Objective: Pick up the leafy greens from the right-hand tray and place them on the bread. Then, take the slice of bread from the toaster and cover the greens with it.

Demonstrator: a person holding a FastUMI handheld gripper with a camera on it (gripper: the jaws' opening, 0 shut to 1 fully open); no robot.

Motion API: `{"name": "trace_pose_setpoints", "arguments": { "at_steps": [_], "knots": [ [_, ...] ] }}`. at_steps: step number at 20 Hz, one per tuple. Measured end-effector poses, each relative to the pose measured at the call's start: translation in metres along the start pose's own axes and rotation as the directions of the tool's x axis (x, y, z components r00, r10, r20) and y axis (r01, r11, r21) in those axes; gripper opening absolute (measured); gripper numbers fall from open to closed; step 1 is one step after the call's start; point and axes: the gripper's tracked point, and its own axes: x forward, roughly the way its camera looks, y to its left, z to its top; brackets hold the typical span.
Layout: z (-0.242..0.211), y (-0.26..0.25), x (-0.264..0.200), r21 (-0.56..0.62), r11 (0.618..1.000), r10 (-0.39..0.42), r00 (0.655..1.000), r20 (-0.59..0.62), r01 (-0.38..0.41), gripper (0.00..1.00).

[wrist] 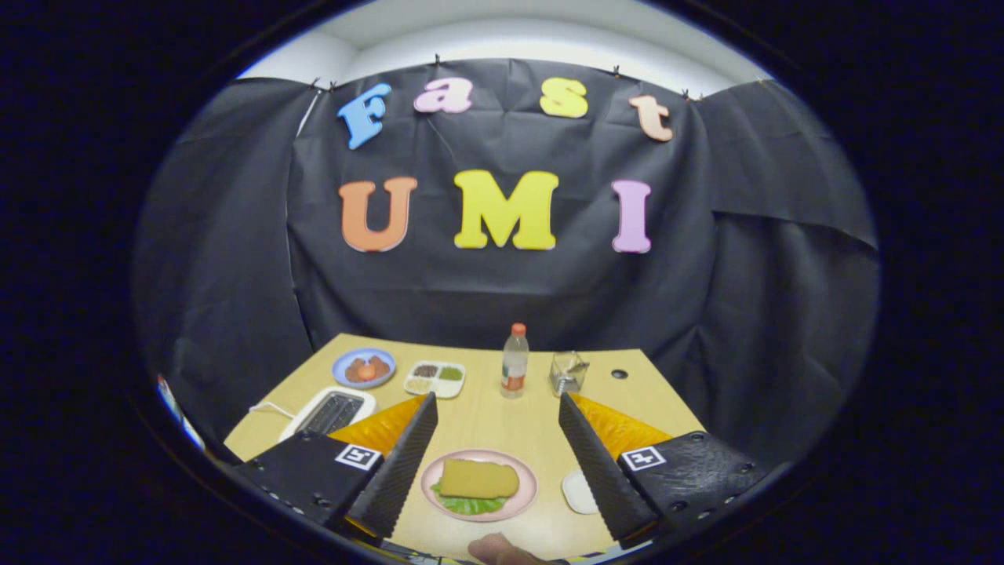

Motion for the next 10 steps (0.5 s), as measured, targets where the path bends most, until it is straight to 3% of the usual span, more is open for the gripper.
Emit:
{"name": "trace_pose_setpoints", "arguments": {
  "at_steps": [10],
  "knots": [
    [0.090,-0.024,-0.088,-0.018,0.998,-0.051,0.983,0.174,0.055,0.96]
  ]
}}
